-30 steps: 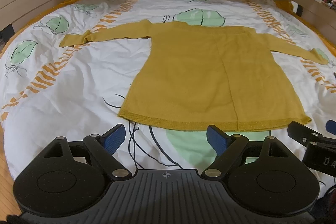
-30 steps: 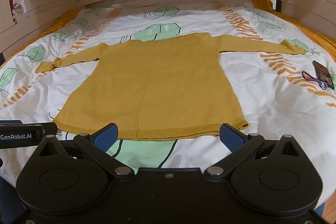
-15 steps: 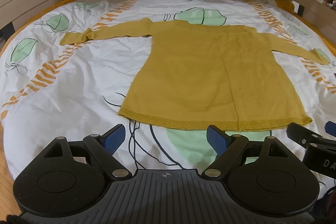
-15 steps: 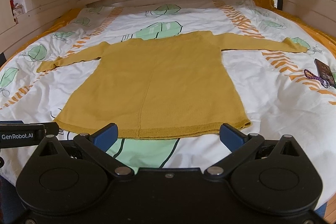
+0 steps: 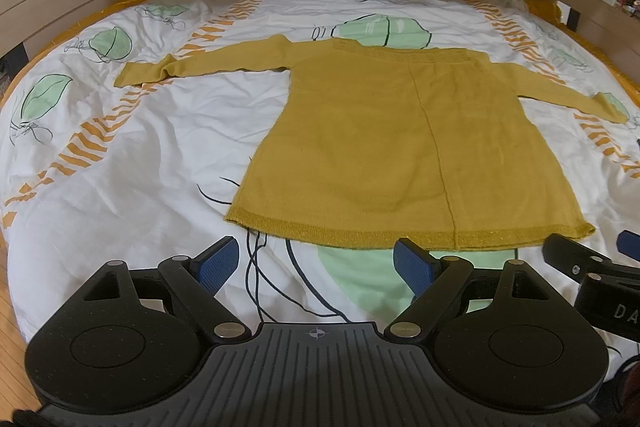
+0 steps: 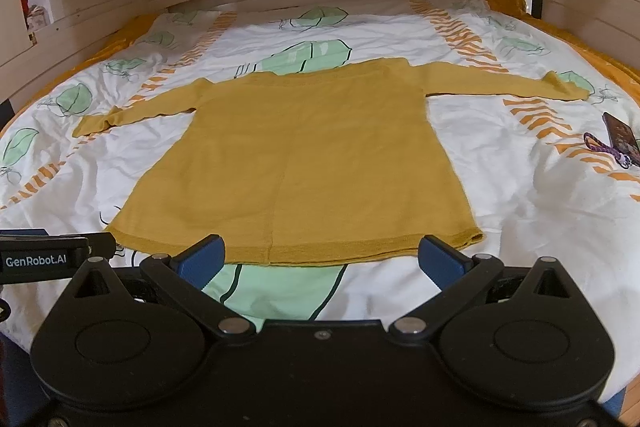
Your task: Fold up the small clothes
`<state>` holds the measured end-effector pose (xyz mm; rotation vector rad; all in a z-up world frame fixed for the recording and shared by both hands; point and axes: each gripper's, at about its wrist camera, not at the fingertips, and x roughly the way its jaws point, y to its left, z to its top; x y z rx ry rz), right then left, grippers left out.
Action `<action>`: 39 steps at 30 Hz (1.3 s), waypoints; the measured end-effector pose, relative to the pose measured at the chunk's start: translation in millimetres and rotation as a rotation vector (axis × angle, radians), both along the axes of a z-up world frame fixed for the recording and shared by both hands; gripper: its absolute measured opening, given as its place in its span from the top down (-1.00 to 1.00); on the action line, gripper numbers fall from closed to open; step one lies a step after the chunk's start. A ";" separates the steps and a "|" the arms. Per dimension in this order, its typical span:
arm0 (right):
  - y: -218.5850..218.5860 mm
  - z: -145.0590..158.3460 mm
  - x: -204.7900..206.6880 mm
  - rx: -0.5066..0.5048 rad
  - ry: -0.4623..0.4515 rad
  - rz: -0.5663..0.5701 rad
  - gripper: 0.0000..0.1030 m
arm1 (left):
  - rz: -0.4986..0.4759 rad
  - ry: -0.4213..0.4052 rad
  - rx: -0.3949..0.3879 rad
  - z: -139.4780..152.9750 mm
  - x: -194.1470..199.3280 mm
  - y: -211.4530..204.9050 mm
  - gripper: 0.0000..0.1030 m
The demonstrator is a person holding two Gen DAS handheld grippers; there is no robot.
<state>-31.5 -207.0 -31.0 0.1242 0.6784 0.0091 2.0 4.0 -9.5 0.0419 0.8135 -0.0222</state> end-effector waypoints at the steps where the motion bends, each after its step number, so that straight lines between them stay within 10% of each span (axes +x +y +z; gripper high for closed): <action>1: 0.2 0.1 0.1 0.000 0.001 0.001 -0.98 | 0.001 0.001 0.001 -0.1 0.1 0.0 -0.64; 22: -0.9 -4.3 5.6 0.031 0.037 0.019 -0.98 | -0.001 0.034 -0.011 -1.4 5.7 -0.2 -0.64; 39: -41.0 -12.9 39.7 0.276 0.211 0.020 -0.99 | -0.013 0.080 -0.092 7.7 52.2 16.4 -0.64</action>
